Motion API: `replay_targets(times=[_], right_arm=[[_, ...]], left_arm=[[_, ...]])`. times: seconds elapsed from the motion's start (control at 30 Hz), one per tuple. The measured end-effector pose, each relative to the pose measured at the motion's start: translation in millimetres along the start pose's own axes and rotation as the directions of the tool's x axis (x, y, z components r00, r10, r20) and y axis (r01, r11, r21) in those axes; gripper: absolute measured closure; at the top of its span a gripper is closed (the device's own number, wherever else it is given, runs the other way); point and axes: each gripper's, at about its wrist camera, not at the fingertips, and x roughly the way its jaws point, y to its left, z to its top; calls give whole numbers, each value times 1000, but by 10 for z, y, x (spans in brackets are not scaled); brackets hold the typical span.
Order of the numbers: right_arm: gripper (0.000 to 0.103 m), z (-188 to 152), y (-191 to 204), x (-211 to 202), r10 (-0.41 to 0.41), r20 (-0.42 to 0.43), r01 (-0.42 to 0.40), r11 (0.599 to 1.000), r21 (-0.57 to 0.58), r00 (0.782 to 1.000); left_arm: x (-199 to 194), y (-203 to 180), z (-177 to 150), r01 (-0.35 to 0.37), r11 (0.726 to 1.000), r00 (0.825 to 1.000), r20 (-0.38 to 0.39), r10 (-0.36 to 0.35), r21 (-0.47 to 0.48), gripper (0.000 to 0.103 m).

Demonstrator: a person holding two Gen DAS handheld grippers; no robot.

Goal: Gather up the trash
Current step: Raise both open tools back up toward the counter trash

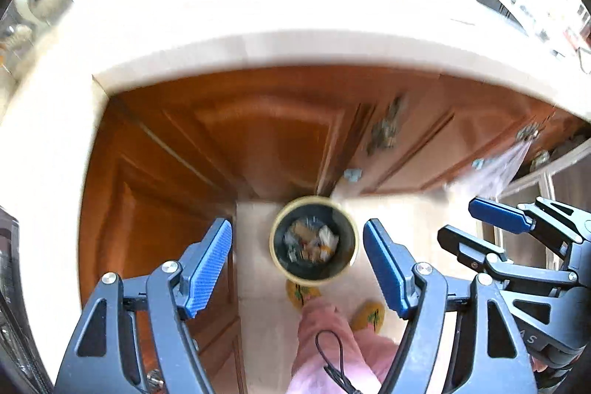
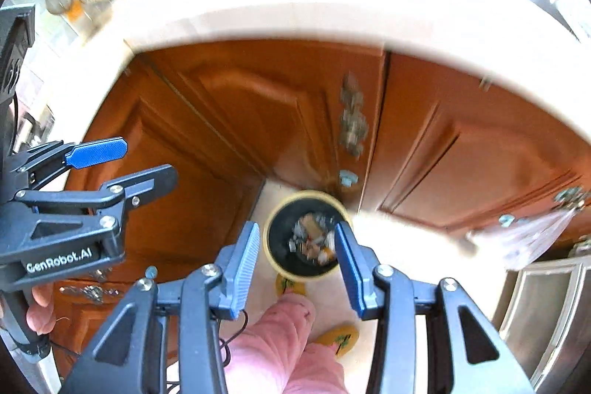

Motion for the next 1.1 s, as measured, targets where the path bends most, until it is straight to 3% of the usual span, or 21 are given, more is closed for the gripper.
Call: replay_targets(times=[0.13,0.3,0.53,0.67,0.83,1.0,1.1], right_arm=[[60,181,24,-451,-12,103,14,1000,-10,995],[60,432,15,-910,-17,220,19,1000,-10,975],[60,852,21,-1452,-25,356,24,1000,5,934],[60,1185,-12,-1739,-24,415,16,1000,21,910],[60,1528,-52,-2013,-37,460,19,999,42,887],[60,1823,-92,-2092,-42,467,18,998,57,883],[60,2022,-119,-2123,-58,474,28,997,69,878]], left_arm=[[-441,8,242,10,1000,995,98,-8,-12,31],[-946,-7,549,13,1000,974,226,-9,-19,31],[-1548,-32,1020,35,999,928,372,-23,-27,30],[-1850,-10,1300,28,1000,895,445,-22,-7,25],[-2059,-14,1651,7,1000,867,497,-12,12,23],[-2122,97,1971,-2,1000,852,523,3,-2,17],[-2096,217,2181,-2,1000,852,524,9,-14,14]])
